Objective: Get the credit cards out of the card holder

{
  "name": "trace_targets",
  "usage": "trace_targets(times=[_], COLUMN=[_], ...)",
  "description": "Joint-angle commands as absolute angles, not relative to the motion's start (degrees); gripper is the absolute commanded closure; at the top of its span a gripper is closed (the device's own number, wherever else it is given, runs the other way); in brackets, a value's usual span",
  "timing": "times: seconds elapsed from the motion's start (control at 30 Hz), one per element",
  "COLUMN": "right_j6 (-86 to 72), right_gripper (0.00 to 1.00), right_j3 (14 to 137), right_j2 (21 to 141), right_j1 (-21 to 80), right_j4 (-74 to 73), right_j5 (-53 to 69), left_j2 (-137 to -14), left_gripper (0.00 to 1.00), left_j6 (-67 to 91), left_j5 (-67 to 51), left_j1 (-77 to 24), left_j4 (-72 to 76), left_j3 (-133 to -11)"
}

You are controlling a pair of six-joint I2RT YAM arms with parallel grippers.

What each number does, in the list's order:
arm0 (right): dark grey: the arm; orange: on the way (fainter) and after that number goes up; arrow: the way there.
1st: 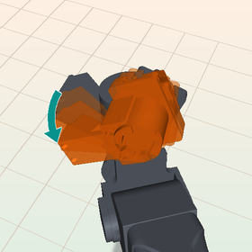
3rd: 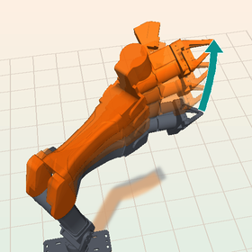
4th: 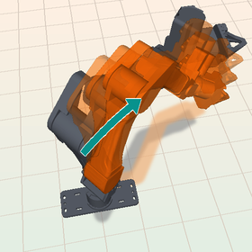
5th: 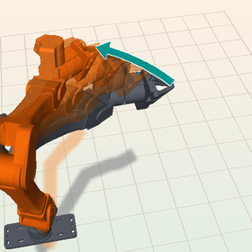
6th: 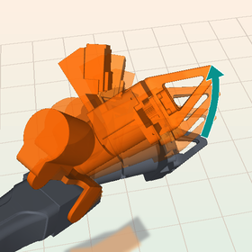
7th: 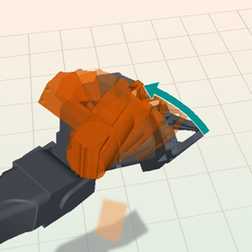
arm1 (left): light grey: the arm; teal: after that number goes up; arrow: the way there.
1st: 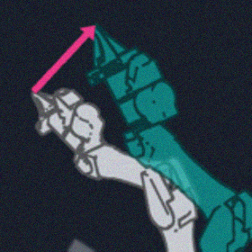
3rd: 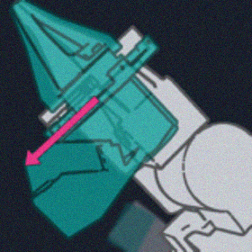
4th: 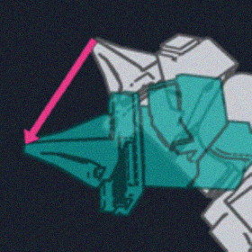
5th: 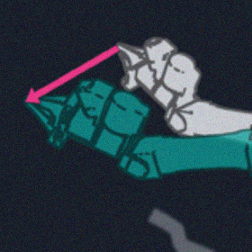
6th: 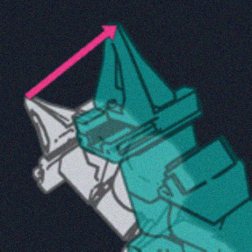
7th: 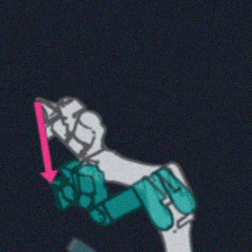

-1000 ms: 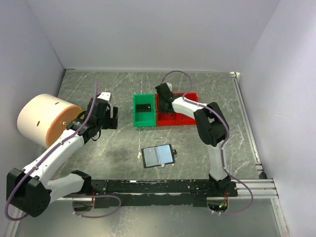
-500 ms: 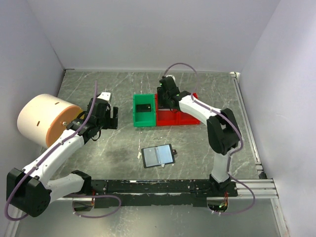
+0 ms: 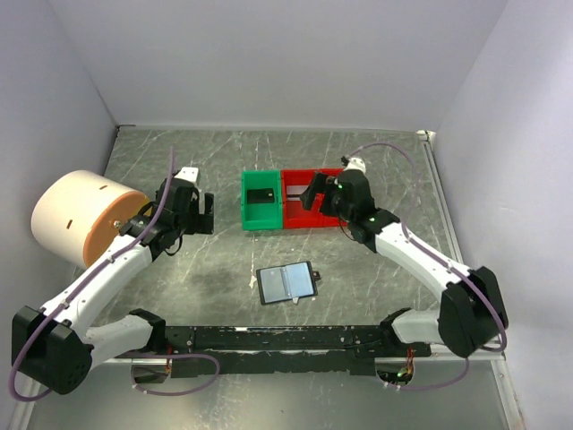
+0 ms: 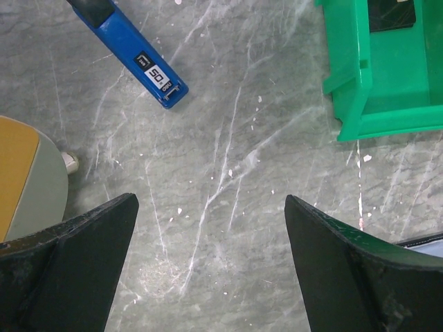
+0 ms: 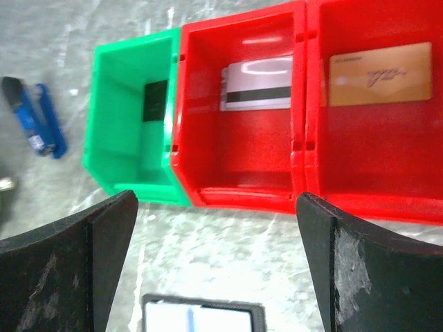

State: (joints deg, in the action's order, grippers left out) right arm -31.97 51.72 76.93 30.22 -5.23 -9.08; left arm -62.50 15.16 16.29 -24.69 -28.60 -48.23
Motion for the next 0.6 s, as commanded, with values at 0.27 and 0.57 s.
trace_targets(times=[0.27,0.57], right_j6=[-44.86,-36.65], right_gripper=[0.0,0.0], right_j3=[39.74,44.61], right_j2=[65.91,64.73], right_j1=[33.08,41.9], right_j4=[-0.11,-13.91], right_j5=[0.79,-10.46], left_j2=[-58.8,-57.39], left_gripper=[0.0,0.0], left_j6=[17.88,18.56], left_j5=[19.02,18.16], left_j1=[-21.18,-18.46], left_j4=[-27.55,-27.38], left_j3=[-49.04,-49.24])
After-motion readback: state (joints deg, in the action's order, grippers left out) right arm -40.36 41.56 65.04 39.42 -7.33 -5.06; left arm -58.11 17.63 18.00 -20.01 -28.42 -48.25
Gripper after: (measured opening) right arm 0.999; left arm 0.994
